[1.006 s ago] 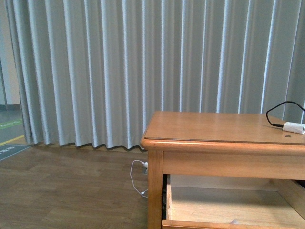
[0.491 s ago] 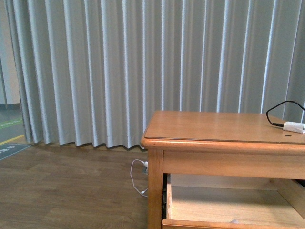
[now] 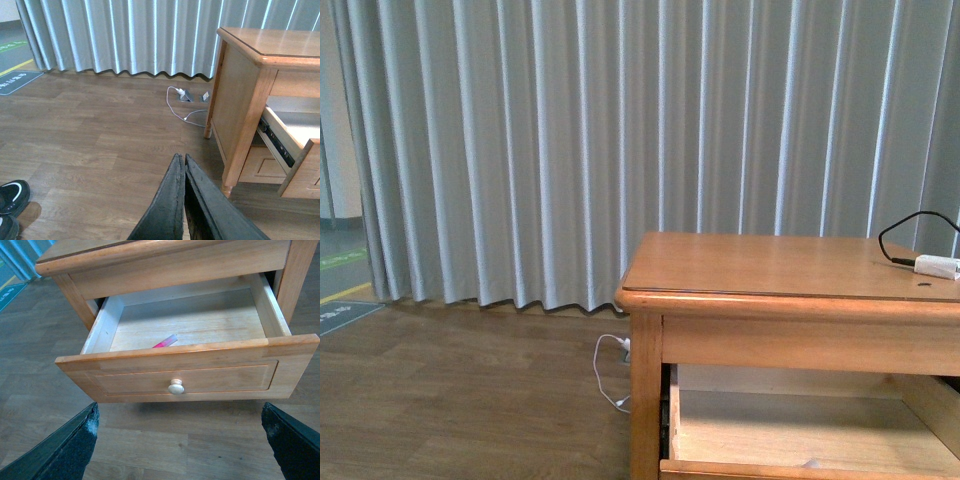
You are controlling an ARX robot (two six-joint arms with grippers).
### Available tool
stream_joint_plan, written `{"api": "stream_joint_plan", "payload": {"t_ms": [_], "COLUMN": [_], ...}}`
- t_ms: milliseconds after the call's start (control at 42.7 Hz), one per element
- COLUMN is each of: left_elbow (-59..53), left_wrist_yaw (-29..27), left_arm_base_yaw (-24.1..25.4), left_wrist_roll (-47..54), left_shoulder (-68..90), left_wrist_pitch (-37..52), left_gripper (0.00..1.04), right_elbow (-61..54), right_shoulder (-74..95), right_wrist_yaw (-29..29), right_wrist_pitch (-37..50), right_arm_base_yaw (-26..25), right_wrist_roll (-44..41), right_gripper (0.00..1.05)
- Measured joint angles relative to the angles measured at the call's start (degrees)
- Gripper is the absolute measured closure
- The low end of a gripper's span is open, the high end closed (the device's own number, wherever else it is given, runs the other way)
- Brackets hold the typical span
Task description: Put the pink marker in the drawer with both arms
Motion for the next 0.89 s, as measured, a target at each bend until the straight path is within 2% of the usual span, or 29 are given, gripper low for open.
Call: {"api": "stream_joint_plan", "payload": {"t_ms": [117, 374, 398, 421, 468, 515, 702, 796, 889], "left_elbow": [0.0, 0.0, 0.0, 0.0, 0.0, 0.0, 0.0, 0.0, 0.0], "left_wrist_yaw": [0.02, 0.02, 0.02, 0.02, 0.02, 0.02, 0.02, 0.02, 0.02], "left_arm_base_yaw": [0.0, 0.0, 0.0, 0.0, 0.0, 0.0, 0.0, 0.0, 0.0], "left_wrist_roll": [0.0, 0.0, -0.02, -0.02, -0.02, -0.02, -0.02, -0.02, -0.02], "left_shoulder": [-8.02, -9.79, -9.79, -9.79, -9.79, -9.79, -9.79, -9.79, -9.81], "left_wrist_pitch": [-9.6, -10.21, -10.21, -10.21, -10.21, -10.23, -10.25, -10.25, -10.25], "left_gripper": [1.01, 1.01, 0.97, 0.94, 0.87, 0.81, 0.52, 0.37, 0.23], "right_elbow": [0.0, 0.0, -0.04, -0.74, -1.05, -0.9, -0.11, 0.55, 1.62], "right_shoulder": [0.0, -0.02, -0.09, -0.09, 0.17, 1.01, 10.78, 20.31, 28.63], "right_wrist_yaw": [0.07, 0.02, 1.05, 5.2, 10.03, 11.63, 5.95, 3.08, 2.86], "right_wrist_pitch": [0.0, 0.0, 0.42, 3.08, 5.53, 5.49, 6.12, 10.19, 15.3], "right_arm_base_yaw": [0.0, 0.0, 0.22, 1.27, 2.32, 2.8, 2.1, 1.68, 1.7], "right_wrist_roll": [0.0, 0.0, -0.24, -1.64, -4.24, -5.92, -9.86, -11.1, -12.2], "right_gripper": [0.09, 0.09, 0.09, 0.09, 0.09, 0.09, 0.09, 0.09, 0.09]}}
